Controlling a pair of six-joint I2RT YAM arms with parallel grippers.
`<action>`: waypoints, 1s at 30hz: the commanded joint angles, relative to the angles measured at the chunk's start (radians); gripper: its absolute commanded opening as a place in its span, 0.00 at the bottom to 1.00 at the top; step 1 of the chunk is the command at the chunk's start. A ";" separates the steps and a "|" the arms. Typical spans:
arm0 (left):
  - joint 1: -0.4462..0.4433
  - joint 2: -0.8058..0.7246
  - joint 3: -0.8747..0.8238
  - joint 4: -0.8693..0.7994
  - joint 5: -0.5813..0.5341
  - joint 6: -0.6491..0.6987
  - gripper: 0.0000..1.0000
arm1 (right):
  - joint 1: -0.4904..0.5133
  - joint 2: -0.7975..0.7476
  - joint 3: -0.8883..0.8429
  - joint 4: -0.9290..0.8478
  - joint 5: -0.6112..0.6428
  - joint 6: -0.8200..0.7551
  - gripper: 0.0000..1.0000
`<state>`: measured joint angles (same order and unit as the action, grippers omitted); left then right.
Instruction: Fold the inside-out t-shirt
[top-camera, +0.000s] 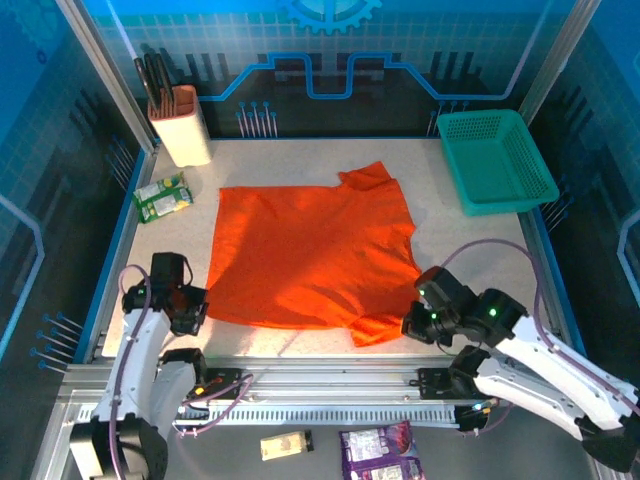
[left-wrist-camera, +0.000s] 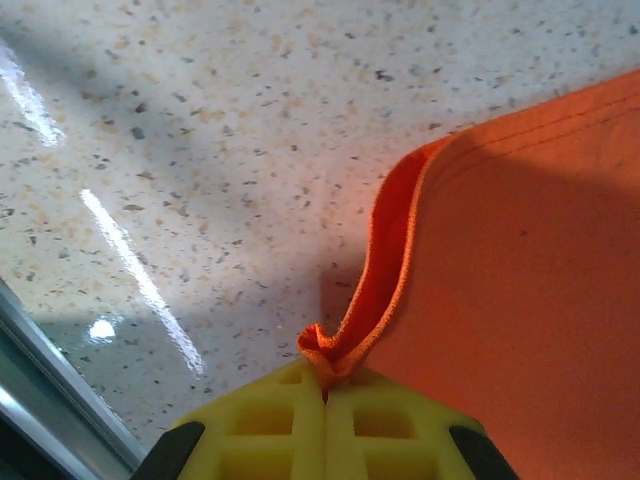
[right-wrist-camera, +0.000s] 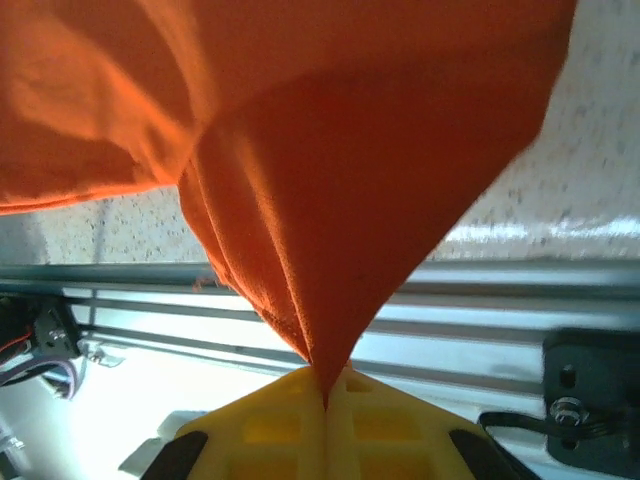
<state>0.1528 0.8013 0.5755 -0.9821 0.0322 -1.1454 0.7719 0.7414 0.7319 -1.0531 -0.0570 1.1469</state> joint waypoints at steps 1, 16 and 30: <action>0.008 0.051 0.067 0.061 0.020 0.055 0.00 | -0.068 0.080 0.082 0.040 0.088 -0.124 0.00; 0.008 0.503 0.275 0.262 0.018 0.258 0.00 | -0.357 0.463 0.277 0.329 0.005 -0.438 0.00; 0.008 0.751 0.378 0.327 -0.006 0.353 0.00 | -0.484 0.665 0.350 0.467 -0.035 -0.533 0.00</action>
<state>0.1535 1.5322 0.9134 -0.6628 0.0307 -0.8368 0.3103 1.3781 1.0458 -0.6193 -0.0669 0.6529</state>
